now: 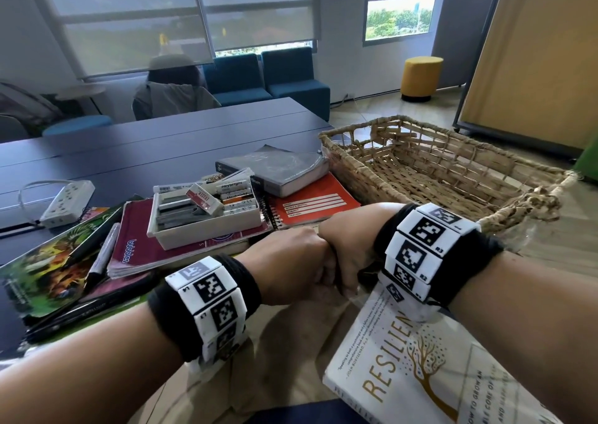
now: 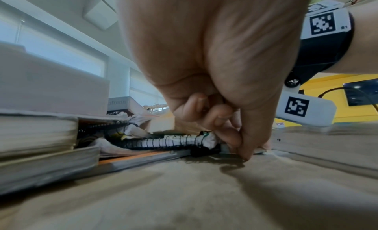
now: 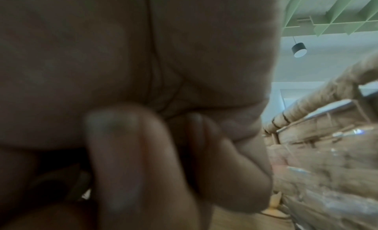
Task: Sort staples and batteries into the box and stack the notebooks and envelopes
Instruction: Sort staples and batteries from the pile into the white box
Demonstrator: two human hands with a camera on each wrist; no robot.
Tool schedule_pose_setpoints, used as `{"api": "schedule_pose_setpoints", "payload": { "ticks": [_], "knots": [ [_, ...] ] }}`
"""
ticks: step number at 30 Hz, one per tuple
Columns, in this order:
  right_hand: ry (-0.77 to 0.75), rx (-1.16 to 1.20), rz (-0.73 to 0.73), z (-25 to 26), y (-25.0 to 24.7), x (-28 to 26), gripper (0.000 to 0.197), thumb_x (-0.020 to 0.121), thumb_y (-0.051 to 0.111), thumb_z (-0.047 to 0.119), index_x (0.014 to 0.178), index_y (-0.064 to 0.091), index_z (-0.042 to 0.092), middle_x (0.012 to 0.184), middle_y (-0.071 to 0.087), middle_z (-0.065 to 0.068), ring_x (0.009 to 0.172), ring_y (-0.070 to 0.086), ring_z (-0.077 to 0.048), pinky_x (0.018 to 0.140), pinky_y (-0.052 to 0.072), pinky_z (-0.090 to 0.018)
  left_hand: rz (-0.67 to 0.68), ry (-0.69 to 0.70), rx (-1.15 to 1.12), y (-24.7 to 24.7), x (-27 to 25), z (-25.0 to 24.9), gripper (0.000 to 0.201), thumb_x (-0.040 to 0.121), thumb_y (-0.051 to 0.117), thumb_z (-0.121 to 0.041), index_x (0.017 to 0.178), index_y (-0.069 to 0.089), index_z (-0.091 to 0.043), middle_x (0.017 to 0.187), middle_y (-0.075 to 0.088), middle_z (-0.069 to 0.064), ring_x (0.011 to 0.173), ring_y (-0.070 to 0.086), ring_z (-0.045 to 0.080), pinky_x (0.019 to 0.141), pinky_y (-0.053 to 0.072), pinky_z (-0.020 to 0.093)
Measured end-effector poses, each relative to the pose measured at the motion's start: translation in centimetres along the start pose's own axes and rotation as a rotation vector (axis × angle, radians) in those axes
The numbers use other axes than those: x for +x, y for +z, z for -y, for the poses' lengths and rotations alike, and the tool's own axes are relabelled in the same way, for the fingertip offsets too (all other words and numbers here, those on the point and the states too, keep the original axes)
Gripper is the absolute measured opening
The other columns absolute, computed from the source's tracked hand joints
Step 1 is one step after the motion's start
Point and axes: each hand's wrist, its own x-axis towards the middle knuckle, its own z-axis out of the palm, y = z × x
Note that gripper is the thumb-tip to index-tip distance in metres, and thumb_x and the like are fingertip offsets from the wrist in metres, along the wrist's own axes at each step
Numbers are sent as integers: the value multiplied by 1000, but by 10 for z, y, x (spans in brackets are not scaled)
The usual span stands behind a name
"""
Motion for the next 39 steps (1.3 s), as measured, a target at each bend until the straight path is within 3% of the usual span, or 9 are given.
{"api": "schedule_pose_setpoints", "payload": {
  "ticks": [5,11,16,19,23,27,30,36,39],
  "knots": [
    [23,-88,-9,5,0,2,46,68,93,28,110,76,18,95,74,1,90,68,-19,81,57,-32,39,50,38,-3,-5,2,13,83,70,-25,75,61,-30,67,48,-13,57,43,-2,53,30,16],
    [58,-43,-56,3,-2,-5,35,71,88,25,101,76,14,78,67,3,70,62,-14,56,48,-25,75,57,-20,-3,-11,4,17,80,68,-21,75,57,-33,74,57,-13,68,50,9,64,47,26],
    [61,120,-89,0,-8,-9,17,72,85,27,82,76,18,75,71,4,74,67,-15,64,57,-31,34,71,-135,-8,-22,17,7,85,68,-19,89,68,-25,82,65,-12,73,58,9,70,52,30],
    [43,181,-184,-2,-17,-10,14,74,83,28,73,75,16,65,66,6,62,60,-13,58,50,-29,-63,87,-202,-17,-32,32,8,94,65,-19,91,62,-25,80,59,-15,70,54,5,67,45,21],
    [-38,304,-330,6,-30,5,20,75,80,31,76,76,12,74,72,-9,67,62,-22,63,53,-37,-241,-23,-259,-32,-48,56,11,99,64,-22,90,59,-23,87,57,-13,78,53,2,69,38,15],
    [-96,402,-465,22,-41,21,17,82,80,28,76,76,12,65,67,-2,55,54,-9,53,45,-24,-419,-143,-349,-48,-62,75,5,100,62,-21,96,61,-19,98,56,-9,82,56,4,73,42,13],
    [-129,446,-571,34,-46,30,17,83,79,26,77,76,10,69,71,-5,50,52,-6,52,45,-22,-529,-244,-401,-53,-72,86,5,102,60,-24,99,60,-20,90,62,-9,73,58,-3,65,42,10],
    [-202,471,-787,53,-50,43,15,81,80,23,73,75,12,71,70,0,59,55,-5,58,46,-22,-862,-419,-467,-47,-96,115,6,101,61,-20,97,64,-17,90,69,-4,82,63,9,74,50,17],
    [-240,471,-822,61,-53,48,11,80,80,22,75,75,14,70,69,2,58,54,-4,58,46,-18,-883,-479,-412,-41,-109,127,5,96,69,-22,93,68,-18,84,68,-9,77,63,7,71,48,20]
  ]
}}
